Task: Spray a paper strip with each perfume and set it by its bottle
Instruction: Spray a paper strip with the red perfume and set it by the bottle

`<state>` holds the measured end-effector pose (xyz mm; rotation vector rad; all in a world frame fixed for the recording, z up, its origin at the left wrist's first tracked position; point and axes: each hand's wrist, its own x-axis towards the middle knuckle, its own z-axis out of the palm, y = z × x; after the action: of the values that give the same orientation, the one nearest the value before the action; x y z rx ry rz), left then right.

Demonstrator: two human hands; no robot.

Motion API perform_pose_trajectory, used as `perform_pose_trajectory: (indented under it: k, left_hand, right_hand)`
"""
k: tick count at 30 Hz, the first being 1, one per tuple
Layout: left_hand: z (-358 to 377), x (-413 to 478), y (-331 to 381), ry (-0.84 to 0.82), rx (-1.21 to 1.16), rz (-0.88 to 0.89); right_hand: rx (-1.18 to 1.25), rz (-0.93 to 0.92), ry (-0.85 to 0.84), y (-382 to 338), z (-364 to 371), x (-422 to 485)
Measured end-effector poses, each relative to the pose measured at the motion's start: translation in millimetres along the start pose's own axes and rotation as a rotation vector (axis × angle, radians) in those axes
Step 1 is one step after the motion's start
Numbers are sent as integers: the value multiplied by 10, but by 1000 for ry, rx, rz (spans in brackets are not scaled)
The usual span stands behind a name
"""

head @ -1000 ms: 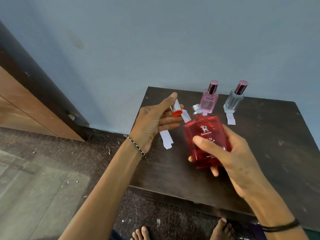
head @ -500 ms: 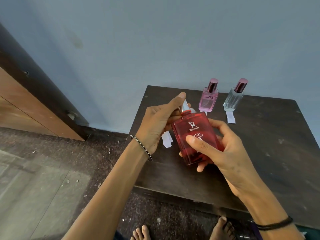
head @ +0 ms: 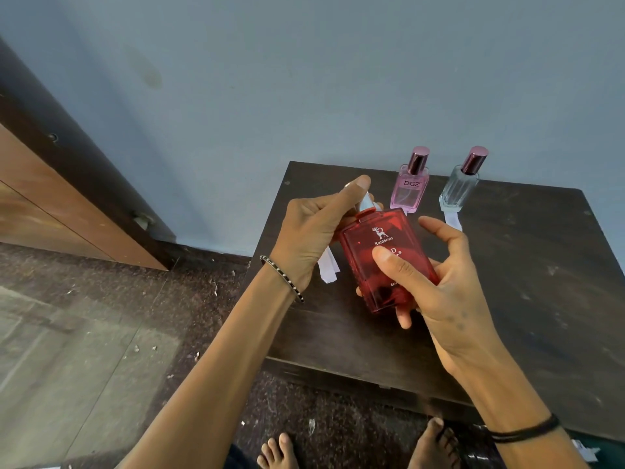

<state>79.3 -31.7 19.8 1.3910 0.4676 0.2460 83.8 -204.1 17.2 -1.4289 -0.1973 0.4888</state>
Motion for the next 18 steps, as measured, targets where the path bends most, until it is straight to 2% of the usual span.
perform_pose_trajectory:
  k: [18]
  left_hand:
    - [60, -30, 36, 68, 2, 25]
  right_hand:
    - [22, -4, -30, -8, -118, 29]
